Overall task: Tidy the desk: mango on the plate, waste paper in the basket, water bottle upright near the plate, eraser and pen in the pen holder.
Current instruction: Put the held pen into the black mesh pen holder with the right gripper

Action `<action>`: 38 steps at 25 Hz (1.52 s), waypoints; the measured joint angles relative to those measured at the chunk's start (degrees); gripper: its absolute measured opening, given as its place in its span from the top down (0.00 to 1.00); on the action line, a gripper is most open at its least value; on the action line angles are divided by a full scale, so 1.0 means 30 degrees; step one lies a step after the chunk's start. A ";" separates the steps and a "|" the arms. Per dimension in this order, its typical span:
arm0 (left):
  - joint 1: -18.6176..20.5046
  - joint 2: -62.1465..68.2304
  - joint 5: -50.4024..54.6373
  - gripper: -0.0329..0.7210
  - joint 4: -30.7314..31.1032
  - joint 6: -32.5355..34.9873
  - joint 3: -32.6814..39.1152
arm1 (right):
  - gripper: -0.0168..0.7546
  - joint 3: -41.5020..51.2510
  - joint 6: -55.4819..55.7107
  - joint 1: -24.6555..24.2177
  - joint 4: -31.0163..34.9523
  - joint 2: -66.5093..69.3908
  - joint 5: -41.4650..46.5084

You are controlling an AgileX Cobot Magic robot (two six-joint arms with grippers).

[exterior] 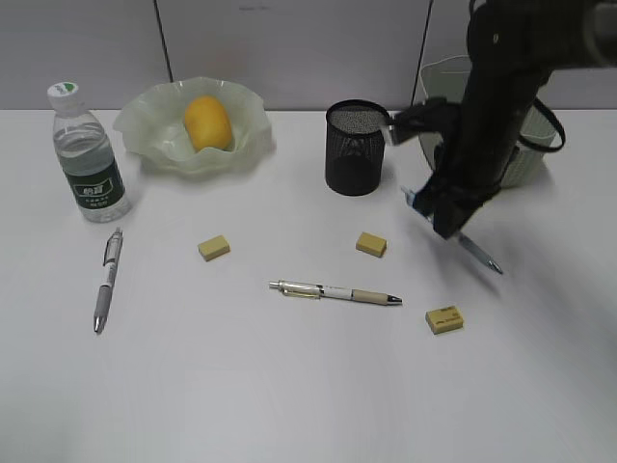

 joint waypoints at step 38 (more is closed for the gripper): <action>0.0000 0.0000 0.0000 0.38 0.0000 0.0000 0.0054 | 0.82 -0.4694 0.0043 0.0178 0.7670 0.3218 -1.2470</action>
